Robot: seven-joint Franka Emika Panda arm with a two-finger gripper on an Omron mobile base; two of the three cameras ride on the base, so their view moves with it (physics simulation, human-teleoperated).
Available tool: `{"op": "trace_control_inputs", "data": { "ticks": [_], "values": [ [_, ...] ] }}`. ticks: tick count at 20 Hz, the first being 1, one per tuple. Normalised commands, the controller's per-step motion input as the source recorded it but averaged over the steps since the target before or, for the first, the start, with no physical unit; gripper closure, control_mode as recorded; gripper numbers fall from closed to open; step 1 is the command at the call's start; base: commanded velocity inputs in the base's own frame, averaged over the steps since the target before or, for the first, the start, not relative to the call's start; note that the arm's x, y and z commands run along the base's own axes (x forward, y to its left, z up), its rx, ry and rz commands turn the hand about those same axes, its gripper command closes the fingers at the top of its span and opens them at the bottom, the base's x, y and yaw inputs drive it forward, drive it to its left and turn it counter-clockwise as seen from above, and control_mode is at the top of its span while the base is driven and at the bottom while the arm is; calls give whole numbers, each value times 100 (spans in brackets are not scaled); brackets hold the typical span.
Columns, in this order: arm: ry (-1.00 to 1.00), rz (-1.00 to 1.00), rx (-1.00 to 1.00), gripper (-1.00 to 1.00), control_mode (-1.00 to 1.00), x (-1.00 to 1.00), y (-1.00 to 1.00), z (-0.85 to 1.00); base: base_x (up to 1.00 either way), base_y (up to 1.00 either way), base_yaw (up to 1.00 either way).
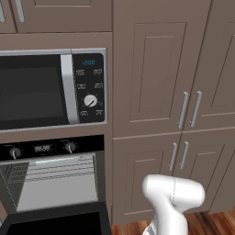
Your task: Take the baked cake out of the oven and place it on the plate for cooling. Then close the oven door.
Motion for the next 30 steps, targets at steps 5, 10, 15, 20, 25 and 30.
{"op": "trace_control_inputs", "data": {
  "ticks": [5,10,15,20,25,30],
  "values": [
    [-11,1,0,-100,-100,-12,7,-32,0,0,0],
    [-7,2,0,-100,-100,-11,19,-42,0,0,0],
    [-11,1,0,-100,-100,13,22,-37,0,0,0],
    [-10,3,0,-100,-100,2,29,-56,0,0,0],
    [-4,2,0,-100,-100,-10,33,-63,0,0,0],
    [-2,0,0,-100,-100,-3,37,-64,0,0,0]
  ]
}}
